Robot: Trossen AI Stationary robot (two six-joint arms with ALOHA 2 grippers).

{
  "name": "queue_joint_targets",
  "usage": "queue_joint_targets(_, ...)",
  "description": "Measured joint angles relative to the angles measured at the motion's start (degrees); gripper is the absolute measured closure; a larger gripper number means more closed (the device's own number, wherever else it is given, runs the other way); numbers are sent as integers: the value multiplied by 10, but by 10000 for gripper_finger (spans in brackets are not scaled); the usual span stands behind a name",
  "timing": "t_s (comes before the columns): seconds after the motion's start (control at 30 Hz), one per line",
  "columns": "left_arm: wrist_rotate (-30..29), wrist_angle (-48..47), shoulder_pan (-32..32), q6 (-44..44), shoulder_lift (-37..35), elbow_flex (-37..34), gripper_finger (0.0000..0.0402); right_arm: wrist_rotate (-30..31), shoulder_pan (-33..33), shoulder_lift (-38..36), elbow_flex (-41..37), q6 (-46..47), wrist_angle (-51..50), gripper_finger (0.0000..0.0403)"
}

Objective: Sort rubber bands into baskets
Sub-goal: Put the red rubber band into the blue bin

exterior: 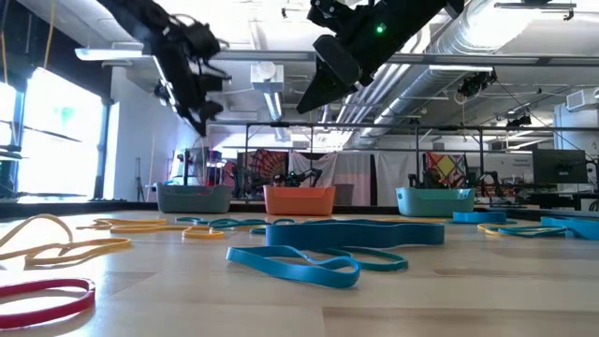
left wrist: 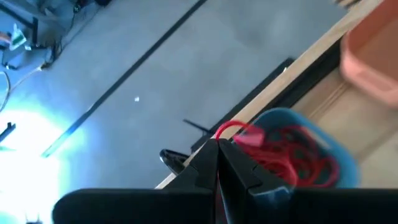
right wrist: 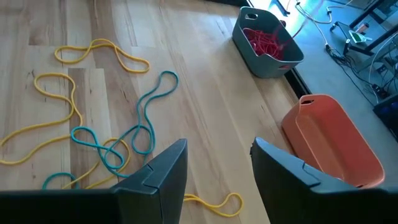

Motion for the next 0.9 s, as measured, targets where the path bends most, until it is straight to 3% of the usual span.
queue_joint_targets(0.27, 16, 7, 29, 21, 74, 0, 401, 0, 0, 0, 0, 0, 0, 235)
queue_joint_targets(0.53, 89, -13, 29, 20, 98, 0, 399, 0, 0, 0, 0, 0, 0, 235)
queue_joint_targets(0.9, 97, -54, 18, -2, 96, 0, 305, -7, 0, 0, 0, 15, -5, 235)
